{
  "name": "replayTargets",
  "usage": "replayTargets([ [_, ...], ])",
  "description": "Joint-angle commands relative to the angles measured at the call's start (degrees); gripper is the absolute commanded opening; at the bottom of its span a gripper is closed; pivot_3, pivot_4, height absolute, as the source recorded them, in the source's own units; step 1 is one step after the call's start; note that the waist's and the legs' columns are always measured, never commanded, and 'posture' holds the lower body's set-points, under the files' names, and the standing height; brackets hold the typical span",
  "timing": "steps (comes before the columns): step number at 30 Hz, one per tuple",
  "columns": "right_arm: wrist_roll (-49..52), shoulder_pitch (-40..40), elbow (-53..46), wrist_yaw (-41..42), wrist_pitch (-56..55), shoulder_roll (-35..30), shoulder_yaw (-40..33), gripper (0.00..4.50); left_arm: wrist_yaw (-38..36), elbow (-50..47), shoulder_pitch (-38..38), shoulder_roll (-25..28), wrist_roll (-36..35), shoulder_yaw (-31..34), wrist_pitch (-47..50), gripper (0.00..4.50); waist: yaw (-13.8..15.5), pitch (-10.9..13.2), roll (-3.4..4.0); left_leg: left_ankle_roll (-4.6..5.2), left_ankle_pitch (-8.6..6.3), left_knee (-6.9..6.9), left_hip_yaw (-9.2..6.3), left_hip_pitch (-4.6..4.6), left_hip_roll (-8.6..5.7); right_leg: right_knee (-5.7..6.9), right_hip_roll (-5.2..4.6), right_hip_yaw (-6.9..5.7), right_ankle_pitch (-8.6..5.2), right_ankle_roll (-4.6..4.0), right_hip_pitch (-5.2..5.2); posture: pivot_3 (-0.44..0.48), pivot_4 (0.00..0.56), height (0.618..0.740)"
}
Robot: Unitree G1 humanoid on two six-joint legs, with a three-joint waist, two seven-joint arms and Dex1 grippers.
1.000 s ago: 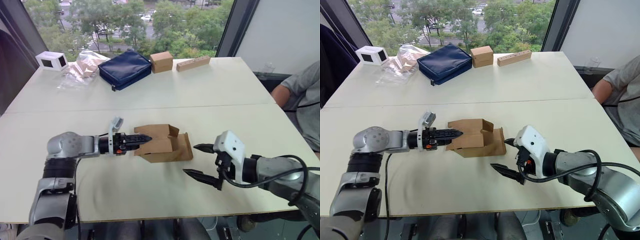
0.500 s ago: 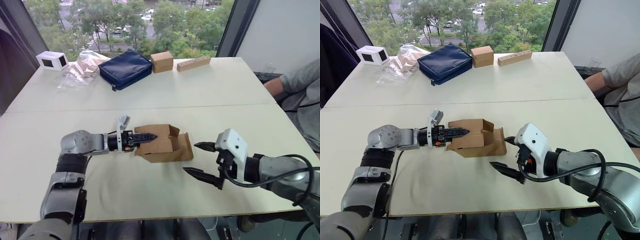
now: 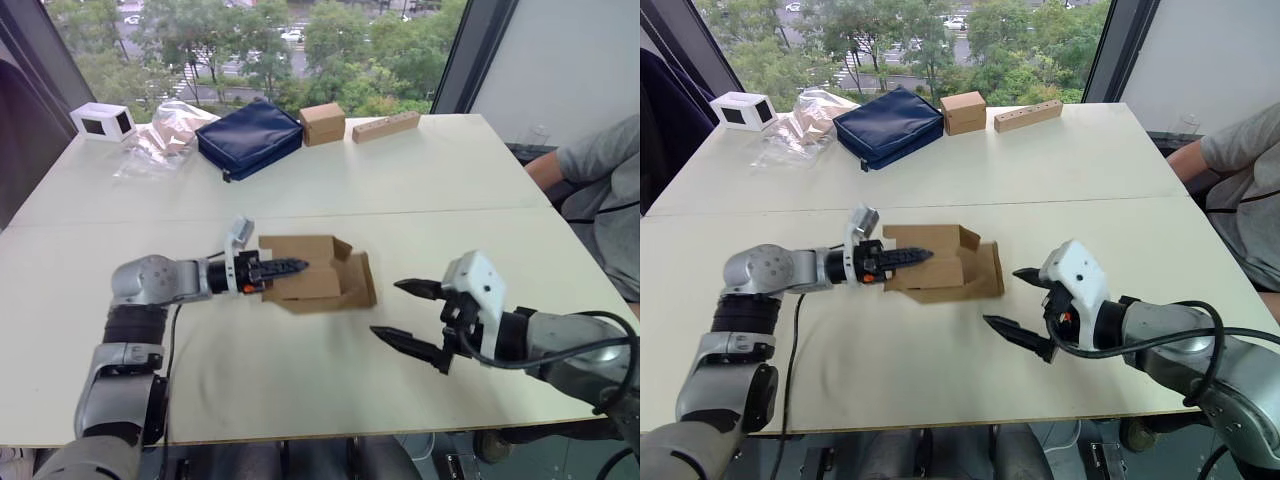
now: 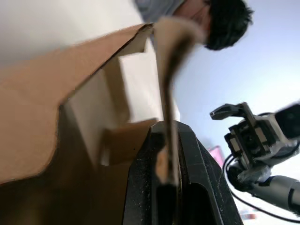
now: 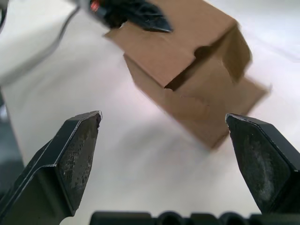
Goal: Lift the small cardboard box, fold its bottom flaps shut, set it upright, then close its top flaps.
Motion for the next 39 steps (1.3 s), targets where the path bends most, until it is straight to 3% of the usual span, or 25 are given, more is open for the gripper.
replayTargets([
  [1, 7.6, -5.3, 4.0, -6.4, -4.6, 4.0, -5.3, 4.5, -4.1, -5.6, -4.1, 2.6, 1.8, 0.1, -8.0, 0.07, 0.1, 0.0, 0.0, -0.03, 0.01, 0.0, 0.0, 0.0, 0.0, 0.0, 0.0, 0.0, 0.0, 0.0, 0.0, 0.0, 0.15, 0.74],
  [2, 8.5, -7.6, 5.8, -8.6, -6.2, 5.9, -5.8, 3.94, -4.1, -6.2, -5.9, 2.6, 2.3, -0.1, -9.4, 0.0, 0.1, 0.0, 0.0, -0.03, 0.02, 0.0, 0.0, 0.0, 0.0, 0.0, 0.0, 0.0, 0.0, 0.0, 0.0, 0.0, 0.15, 0.74],
  [10, 4.6, -20.3, 12.7, -14.7, -12.2, 12.4, -2.2, 0.95, -6.8, -11.2, -11.4, 3.0, 2.3, -2.5, -12.4, 0.0, -0.2, 0.0, 0.02, -0.08, 0.04, -0.02, 0.04, -0.08, -0.05, 0.0, 0.0, 0.08, 0.01, 0.01, -0.09, 0.0, 0.15, 0.74],
  [13, 3.7, -22.2, 13.8, -14.3, -13.0, 12.9, -1.3, 0.03, -7.7, -13.2, -12.0, 3.5, 1.9, -3.3, -12.4, 0.0, -0.2, 0.0, 0.02, -0.07, 0.05, -0.02, 0.05, -0.09, -0.01, 0.07, 0.07, 0.12, 0.0, 0.01, -0.16, 0.0, 0.15, 0.74],
  [22, 2.1, -23.7, 13.3, -13.0, -11.3, 11.4, 3.2, 0.03, -8.3, -16.2, -11.7, 3.6, 1.0, -3.6, -11.5, 0.0, -0.2, 0.0, 0.02, -0.06, 0.04, -0.03, 0.05, -0.1, -0.01, 0.07, 0.08, 0.12, 0.0, 0.01, -0.16, 0.0, 0.15, 0.74],
  [26, -2.2, -23.5, 15.1, -11.9, -11.9, 12.4, 6.4, 0.03, -8.8, -15.7, -11.7, 3.2, 1.5, -4.5, -12.0, 0.0, -0.2, 0.0, 0.02, -0.06, 0.04, -0.03, 0.05, -0.1, -0.01, 0.07, 0.08, 0.12, 0.0, 0.01, -0.17, 0.0, 0.15, 0.74],
  [39, -1.7, -24.4, 13.4, -9.1, -11.0, 16.8, 11.1, 0.03, -8.9, -15.6, -11.7, 2.3, 1.1, -4.7, -12.0, 0.0, -0.2, 0.0, 0.02, -0.06, 0.04, -0.03, 0.05, -0.1, -0.01, 0.07, 0.08, 0.12, 0.0, 0.01, -0.18, 0.0, 0.15, 0.74],
])
